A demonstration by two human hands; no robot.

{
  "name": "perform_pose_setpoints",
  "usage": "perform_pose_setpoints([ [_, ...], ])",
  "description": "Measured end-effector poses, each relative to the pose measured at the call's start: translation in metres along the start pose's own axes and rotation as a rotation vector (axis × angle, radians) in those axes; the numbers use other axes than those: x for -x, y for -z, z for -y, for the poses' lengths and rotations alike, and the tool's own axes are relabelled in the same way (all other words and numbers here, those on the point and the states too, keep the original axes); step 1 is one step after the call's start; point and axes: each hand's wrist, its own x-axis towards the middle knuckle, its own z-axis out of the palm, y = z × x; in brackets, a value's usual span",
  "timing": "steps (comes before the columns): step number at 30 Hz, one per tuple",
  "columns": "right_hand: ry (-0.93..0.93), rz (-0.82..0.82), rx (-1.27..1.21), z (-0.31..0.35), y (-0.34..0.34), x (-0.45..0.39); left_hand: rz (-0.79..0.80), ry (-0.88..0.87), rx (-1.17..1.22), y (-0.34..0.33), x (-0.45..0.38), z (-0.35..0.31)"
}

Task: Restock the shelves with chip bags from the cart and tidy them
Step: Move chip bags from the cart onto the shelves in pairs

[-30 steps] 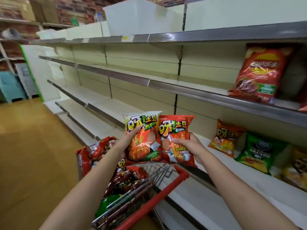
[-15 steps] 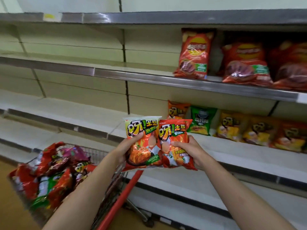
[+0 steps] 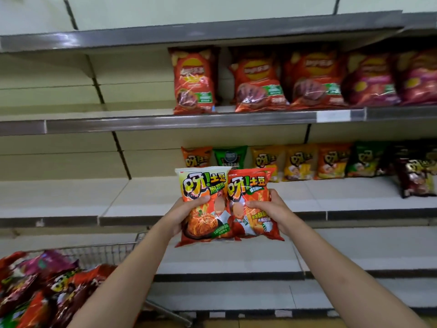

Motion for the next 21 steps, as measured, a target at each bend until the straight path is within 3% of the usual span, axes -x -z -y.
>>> perform_pose_setpoints([
  [6,0.005,-0.032,-0.034,-0.001,0.059,0.003,-0.007,0.000,0.006,-0.055,-0.018,-0.006],
  [21,-0.086,-0.135,0.077,-0.033,0.276,0.044,0.099,0.017,-0.021,-0.276,-0.040,0.025],
])
